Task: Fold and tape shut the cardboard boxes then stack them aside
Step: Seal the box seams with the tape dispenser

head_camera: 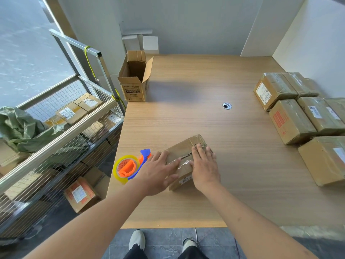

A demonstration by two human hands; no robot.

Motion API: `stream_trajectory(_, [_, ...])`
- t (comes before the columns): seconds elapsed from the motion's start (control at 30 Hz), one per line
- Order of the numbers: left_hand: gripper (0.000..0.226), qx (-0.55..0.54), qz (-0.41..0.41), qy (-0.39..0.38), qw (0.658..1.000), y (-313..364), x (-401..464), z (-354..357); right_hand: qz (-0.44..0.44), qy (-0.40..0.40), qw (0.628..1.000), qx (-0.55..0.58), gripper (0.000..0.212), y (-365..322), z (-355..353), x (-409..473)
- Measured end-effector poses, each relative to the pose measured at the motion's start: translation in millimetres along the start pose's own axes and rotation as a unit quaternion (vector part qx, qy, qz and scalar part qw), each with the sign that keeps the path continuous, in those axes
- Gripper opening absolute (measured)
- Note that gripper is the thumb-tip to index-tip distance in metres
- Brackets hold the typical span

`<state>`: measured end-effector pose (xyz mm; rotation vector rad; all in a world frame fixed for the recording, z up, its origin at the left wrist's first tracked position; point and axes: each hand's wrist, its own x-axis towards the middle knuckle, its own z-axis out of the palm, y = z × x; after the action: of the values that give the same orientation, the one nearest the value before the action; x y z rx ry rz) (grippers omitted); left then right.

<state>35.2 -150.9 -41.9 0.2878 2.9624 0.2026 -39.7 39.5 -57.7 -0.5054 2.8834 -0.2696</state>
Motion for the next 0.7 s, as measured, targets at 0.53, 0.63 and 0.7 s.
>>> stream_trajectory(0.53, [0.064, -0.016, -0.025, -0.006, 1.0, 40.2, 37.8, 2.0, -0.145, 0.051, 0.983, 0.1, 0.053, 68.0, -15.2, -10.9])
stream_trajectory(0.63, [0.063, -0.007, 0.001, -0.015, 1.0, 44.4, 43.7, 1.0, -0.16, 0.023, 0.983, 0.09, 0.074, 82.3, -16.7, -14.1])
stream_trajectory(0.7, [0.063, -0.011, 0.013, -0.024, 1.0, 43.8, 46.8, -2.1, -0.163, 0.005, 0.981, 0.102, 0.074, 86.6, -18.7, -10.5])
